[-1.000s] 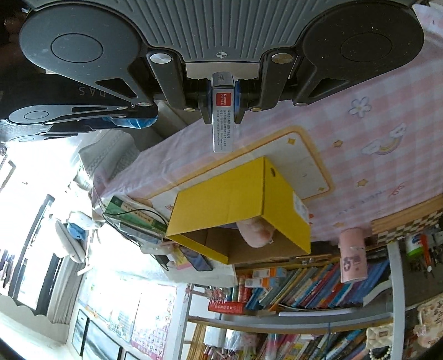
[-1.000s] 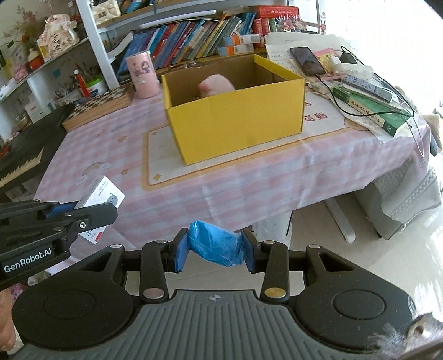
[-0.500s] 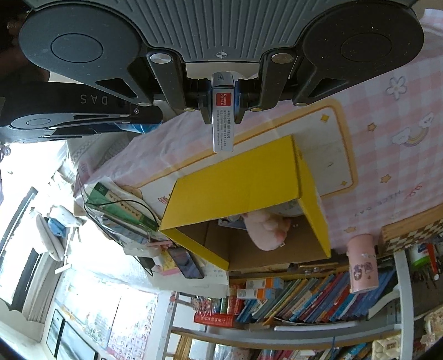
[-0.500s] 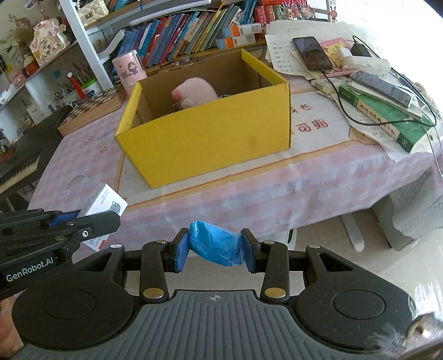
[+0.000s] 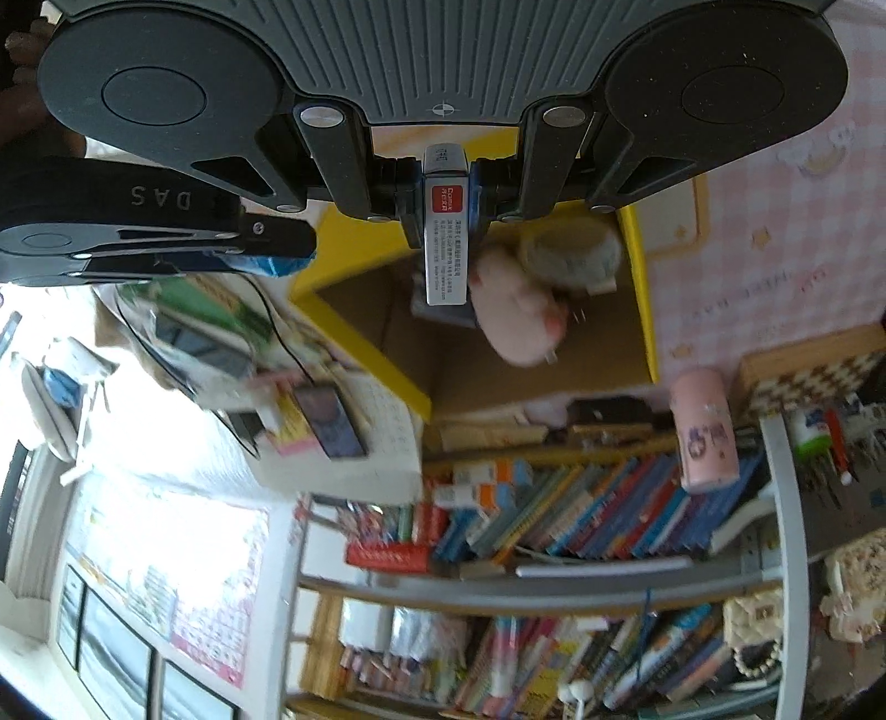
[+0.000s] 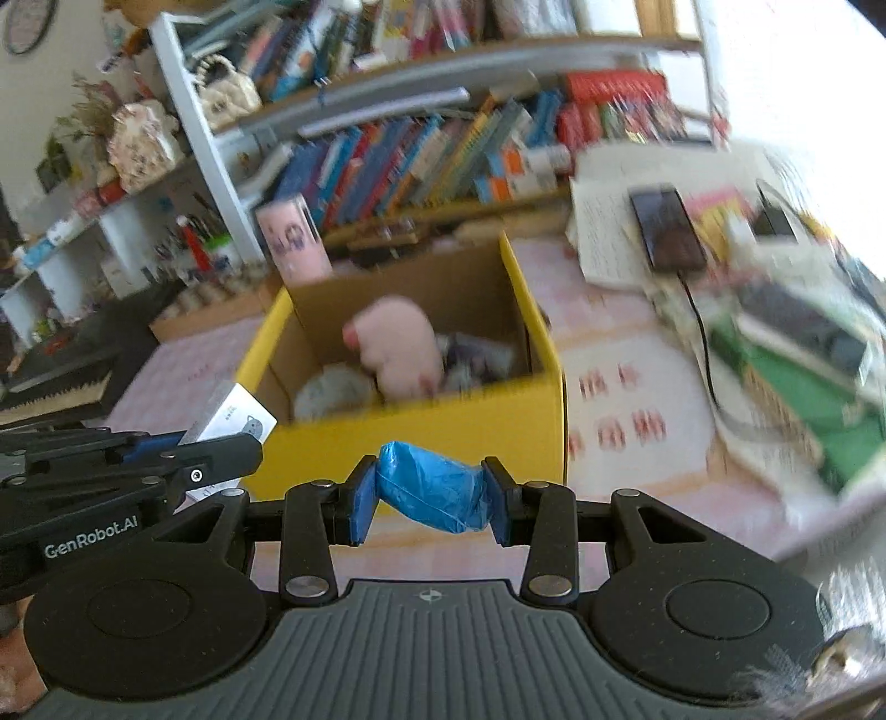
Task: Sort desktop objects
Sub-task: 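Lift and carry the white box and blue item toward the yellow box, then lower both held items into the yellow box and open both tools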
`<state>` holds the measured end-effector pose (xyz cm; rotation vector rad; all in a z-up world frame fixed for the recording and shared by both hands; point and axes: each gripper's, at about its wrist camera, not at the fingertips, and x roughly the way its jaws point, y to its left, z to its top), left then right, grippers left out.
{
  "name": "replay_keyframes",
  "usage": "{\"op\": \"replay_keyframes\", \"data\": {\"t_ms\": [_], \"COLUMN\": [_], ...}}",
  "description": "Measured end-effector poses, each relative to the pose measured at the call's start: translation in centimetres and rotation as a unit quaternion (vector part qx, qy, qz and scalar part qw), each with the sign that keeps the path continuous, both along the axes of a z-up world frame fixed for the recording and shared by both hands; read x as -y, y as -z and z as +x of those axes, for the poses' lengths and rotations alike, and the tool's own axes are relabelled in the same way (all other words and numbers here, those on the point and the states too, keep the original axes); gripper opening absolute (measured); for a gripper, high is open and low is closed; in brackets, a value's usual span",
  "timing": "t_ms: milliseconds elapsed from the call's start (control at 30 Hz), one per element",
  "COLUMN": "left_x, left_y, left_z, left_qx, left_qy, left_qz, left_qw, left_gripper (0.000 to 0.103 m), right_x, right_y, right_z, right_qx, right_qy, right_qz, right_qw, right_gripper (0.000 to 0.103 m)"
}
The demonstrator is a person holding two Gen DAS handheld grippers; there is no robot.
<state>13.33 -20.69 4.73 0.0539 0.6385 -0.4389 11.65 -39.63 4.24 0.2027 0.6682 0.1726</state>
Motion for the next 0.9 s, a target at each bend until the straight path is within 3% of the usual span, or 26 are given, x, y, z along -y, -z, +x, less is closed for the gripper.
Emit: {"op": "replay_keyframes", "data": {"t_ms": [133,333,467,633,800,900], "left_x": [0.7,2.0,2.3,2.4,1.5,1.8], "left_y": [-0.4,0.7,2.0,4.8,6.7,7.5], "left_z": [2.5,6.7,9.9,12.9,13.5,13.3], "left_qx": [0.009,-0.015,-0.032,-0.106,-0.153,-0.158], "left_qy": [-0.025,-0.053,-0.062,-0.067,-0.086,-0.074], "left_qz": [0.013,0.025,0.047,0.06,0.045,0.066], "left_qw": [0.9996,0.9981,0.9964,0.9903,0.9835,0.9824], "left_gripper": [0.013,0.013,0.013,0.013,0.013,0.013], "right_x": [0.5,0.2,-1.0,-3.5,-5.1,-5.9], "right_y": [-1.1,-1.4,0.1,3.4,5.7,6.5], "right_z": [3.4,10.1,14.6,17.5,18.6,18.3], "right_qx": [0.025,0.033,-0.012,-0.077,-0.112,-0.122], "right_qy": [-0.041,-0.123,-0.189,-0.259,-0.288,-0.321], "right_qz": [-0.017,-0.085,-0.127,-0.168,-0.188,-0.212], "right_qw": [0.999,0.988,0.974,0.948,0.932,0.915], "right_gripper": [0.037,0.037,0.037,0.037,0.037,0.037]}}
